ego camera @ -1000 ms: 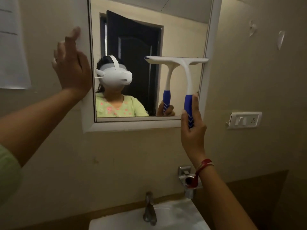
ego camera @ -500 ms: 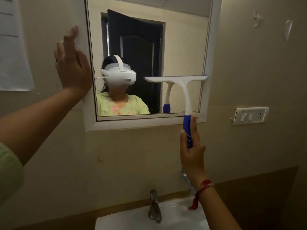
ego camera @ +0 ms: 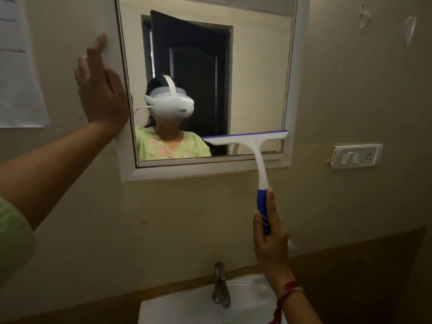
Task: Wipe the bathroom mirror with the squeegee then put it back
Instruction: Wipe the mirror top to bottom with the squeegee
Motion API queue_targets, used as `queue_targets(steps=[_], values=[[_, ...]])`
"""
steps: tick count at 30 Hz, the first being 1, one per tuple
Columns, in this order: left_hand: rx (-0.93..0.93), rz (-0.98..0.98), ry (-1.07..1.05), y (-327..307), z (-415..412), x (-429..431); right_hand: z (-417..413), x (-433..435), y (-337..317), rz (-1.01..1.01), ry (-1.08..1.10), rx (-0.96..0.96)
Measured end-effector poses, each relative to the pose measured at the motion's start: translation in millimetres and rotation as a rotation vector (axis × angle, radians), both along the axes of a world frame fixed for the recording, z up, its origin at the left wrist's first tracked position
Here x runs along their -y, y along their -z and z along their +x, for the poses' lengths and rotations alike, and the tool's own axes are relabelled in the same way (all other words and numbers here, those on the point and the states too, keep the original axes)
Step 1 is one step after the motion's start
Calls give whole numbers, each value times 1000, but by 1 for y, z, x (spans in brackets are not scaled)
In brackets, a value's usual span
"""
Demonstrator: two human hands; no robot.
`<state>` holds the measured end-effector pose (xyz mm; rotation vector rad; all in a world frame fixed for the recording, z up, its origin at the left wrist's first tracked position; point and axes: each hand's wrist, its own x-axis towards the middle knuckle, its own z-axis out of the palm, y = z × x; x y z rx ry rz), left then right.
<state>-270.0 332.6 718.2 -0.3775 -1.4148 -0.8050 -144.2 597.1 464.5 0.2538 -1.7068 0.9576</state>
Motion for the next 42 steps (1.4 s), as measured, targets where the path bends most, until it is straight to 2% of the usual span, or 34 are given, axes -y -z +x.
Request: queue_targets(steps=[16, 34, 42], values=[[-1, 15, 13, 0, -3, 1, 17, 22, 22, -88, 37, 39], [62, -4, -22, -1, 1, 2, 36, 17, 17, -42, 12, 158], [85, 9, -3, -3, 6, 1, 48, 24, -6, -72, -18, 80]])
